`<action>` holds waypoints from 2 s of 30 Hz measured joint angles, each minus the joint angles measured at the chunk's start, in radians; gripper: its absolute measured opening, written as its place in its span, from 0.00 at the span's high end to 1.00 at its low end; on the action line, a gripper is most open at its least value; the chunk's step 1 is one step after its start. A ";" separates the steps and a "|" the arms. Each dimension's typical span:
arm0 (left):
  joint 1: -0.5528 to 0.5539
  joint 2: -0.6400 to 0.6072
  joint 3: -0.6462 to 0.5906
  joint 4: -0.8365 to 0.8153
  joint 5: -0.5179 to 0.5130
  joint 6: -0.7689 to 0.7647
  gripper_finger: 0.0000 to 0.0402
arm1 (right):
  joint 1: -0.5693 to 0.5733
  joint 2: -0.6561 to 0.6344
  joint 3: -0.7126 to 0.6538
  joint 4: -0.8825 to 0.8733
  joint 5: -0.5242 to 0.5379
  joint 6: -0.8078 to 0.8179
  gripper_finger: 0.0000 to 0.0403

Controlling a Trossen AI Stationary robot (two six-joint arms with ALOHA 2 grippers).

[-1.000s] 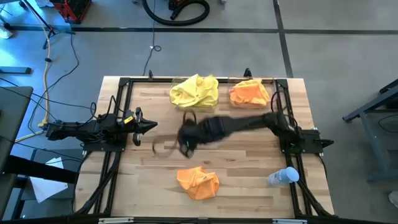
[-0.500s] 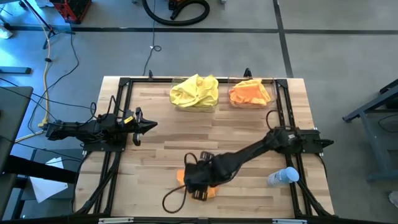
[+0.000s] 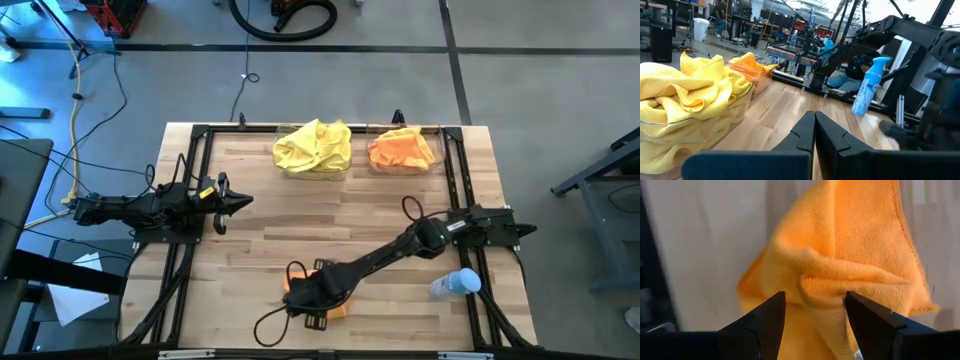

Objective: Sort microfiber towel by color & place in baskets
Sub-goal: Put the orange microfiber cloth into the right transparent bin

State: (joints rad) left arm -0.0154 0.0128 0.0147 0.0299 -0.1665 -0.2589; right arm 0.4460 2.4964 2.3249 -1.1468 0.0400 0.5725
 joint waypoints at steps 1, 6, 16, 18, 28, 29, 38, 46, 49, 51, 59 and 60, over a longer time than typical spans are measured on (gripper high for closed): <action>0.000 0.000 0.000 0.000 0.000 0.000 1.00 | -0.002 0.012 0.000 0.003 -0.001 0.003 0.49; 0.000 0.000 0.000 0.000 0.000 0.000 1.00 | -0.003 0.055 0.000 0.013 0.005 0.005 0.49; 0.000 0.000 0.000 0.000 0.000 0.000 1.00 | -0.001 0.109 0.007 0.011 0.011 0.021 0.50; 0.000 0.000 0.000 0.000 0.000 0.000 1.00 | -0.001 0.110 0.006 0.011 0.013 0.021 0.52; 0.000 0.000 0.000 0.000 0.000 0.000 1.00 | -0.030 0.103 0.002 0.004 -0.005 0.026 0.93; 0.000 0.000 0.000 0.000 0.000 0.000 1.00 | -0.034 0.098 0.002 0.003 -0.010 0.026 0.96; 0.000 0.000 0.000 0.000 0.000 0.000 1.00 | -0.078 0.017 -0.007 -0.016 0.047 0.031 0.96; 0.000 0.000 0.000 0.000 0.000 0.000 1.00 | -0.124 -0.187 -0.003 -0.071 0.230 0.030 0.98; 0.000 0.000 0.000 0.000 0.000 0.000 1.00 | -0.145 -0.280 -0.001 -0.096 0.324 0.029 0.98; 0.000 0.000 0.000 0.000 0.000 0.000 1.00 | -0.160 -0.327 -0.001 -0.129 0.386 0.029 0.98; 0.000 0.000 0.000 0.000 0.000 0.000 1.00 | -0.250 -0.490 0.000 -0.351 0.585 0.080 0.99; 0.000 0.000 0.000 0.000 0.000 0.000 1.00 | -0.266 -0.501 0.000 -0.387 0.595 0.106 0.99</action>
State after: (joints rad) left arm -0.0158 0.0128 0.0147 0.0299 -0.1665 -0.2590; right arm 0.1797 1.9953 2.3248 -1.5340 0.6351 0.6789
